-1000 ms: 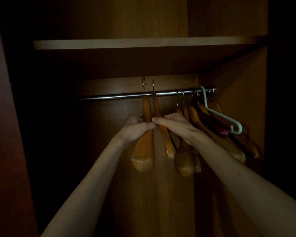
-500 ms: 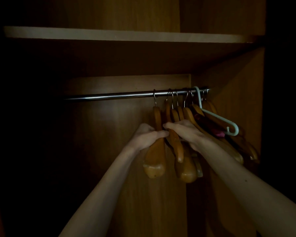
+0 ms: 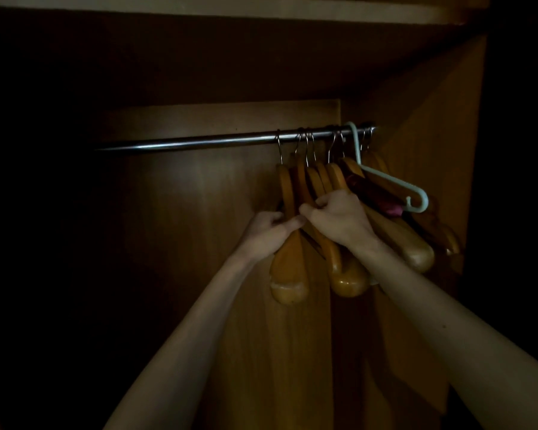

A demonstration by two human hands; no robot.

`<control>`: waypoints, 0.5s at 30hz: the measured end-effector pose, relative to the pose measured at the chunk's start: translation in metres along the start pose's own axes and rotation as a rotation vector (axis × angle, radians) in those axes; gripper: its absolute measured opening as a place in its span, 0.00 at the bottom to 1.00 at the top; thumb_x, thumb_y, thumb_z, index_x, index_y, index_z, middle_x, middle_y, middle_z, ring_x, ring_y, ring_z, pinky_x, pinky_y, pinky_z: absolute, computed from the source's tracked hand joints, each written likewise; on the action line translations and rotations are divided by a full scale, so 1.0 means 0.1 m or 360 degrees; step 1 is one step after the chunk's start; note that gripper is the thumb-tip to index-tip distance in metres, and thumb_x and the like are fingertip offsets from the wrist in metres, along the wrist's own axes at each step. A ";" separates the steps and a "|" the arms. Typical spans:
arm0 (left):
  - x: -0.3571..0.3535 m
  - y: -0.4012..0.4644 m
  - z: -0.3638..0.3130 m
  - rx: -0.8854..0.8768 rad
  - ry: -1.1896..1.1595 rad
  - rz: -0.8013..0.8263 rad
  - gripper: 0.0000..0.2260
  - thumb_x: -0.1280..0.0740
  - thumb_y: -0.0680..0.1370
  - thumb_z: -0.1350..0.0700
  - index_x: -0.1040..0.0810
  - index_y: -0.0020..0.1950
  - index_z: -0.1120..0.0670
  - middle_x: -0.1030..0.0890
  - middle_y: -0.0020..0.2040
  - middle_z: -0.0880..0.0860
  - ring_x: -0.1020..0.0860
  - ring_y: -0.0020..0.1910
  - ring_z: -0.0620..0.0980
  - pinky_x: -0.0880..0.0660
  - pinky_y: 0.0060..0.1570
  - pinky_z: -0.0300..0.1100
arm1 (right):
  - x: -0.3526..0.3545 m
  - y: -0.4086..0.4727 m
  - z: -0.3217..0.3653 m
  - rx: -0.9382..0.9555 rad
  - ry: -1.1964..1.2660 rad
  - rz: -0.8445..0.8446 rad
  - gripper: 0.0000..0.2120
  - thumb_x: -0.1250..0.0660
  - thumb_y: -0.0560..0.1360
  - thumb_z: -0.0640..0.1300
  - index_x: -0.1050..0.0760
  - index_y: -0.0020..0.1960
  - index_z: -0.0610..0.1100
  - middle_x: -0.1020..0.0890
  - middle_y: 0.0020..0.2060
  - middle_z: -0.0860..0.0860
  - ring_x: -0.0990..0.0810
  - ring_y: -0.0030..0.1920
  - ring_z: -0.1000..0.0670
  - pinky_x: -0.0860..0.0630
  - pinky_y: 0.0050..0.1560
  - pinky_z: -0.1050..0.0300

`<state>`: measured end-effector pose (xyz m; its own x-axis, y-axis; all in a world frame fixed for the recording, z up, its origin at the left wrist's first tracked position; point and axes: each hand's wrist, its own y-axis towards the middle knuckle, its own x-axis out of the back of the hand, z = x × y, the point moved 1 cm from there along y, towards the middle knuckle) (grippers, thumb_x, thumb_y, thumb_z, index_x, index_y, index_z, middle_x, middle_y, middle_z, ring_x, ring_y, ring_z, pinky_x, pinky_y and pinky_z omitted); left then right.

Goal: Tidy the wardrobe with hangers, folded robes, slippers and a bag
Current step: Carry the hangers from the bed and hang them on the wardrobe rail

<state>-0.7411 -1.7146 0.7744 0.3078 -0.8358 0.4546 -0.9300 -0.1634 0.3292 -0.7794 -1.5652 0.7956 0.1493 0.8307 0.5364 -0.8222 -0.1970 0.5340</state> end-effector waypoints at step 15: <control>-1.34 -1.64 2.00 0.0253 -0.0105 -0.0236 0.08 0.34 0.78 0.63 0.22 0.49 0.50 0.20 0.39 0.51 0.22 0.34 0.45 0.26 0.34 0.40 | -0.67 -2.29 -1.74 0.0164 -0.0038 0.0181 0.05 0.33 0.78 0.48 0.20 0.51 0.51 0.17 0.45 0.57 0.19 0.41 0.58 0.21 0.46 0.59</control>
<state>-0.6698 -1.6801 0.4938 0.4343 -0.8282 0.3542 -0.8972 -0.3629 0.2516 -0.6965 -1.4854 0.5236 0.0724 0.7877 0.6118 -0.7741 -0.3424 0.5325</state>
